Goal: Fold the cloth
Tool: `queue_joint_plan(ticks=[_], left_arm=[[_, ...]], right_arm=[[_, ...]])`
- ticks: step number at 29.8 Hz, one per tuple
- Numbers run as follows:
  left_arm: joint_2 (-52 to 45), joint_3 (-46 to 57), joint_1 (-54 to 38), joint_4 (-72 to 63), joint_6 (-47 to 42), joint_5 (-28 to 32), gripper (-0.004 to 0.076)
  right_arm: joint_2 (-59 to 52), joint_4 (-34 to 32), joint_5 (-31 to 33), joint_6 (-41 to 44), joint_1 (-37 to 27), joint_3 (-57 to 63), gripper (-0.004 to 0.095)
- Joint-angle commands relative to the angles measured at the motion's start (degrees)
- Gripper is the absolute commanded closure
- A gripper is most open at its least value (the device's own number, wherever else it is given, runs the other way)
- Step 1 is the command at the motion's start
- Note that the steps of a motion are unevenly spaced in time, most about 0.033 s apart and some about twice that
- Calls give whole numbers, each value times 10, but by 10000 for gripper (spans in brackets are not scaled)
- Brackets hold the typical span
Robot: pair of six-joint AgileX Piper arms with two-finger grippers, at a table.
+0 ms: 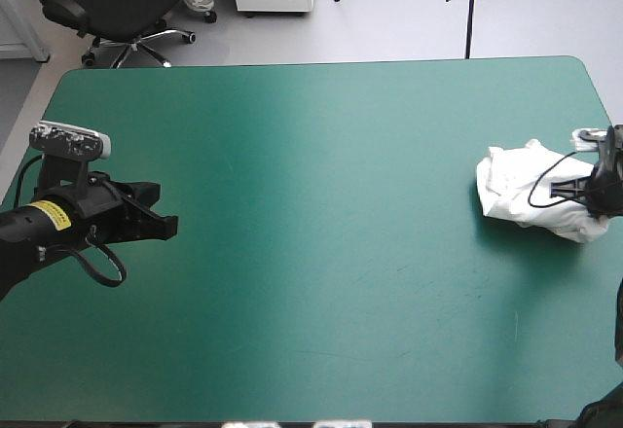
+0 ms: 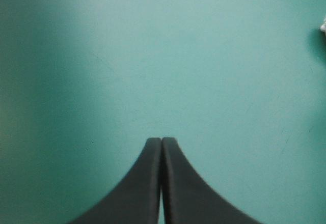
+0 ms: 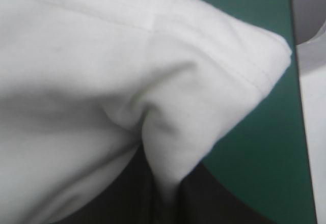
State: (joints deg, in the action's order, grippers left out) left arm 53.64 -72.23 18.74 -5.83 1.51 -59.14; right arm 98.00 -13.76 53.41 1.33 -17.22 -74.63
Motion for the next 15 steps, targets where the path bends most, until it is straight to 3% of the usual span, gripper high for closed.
queue_joint_plan(ticks=[1,9,15], left_arm=[[9,-13,1,-10,-3,40,741],[25,-13,1,-42,4,42,741],[25,-13,1,-48,10,42,741]], right_arm=[[-43,-14,-20,5,-18,-10,921],[-44,38,-17,-8,-19,-10,883],[-25,83,5,-23,-20,-10,467]])
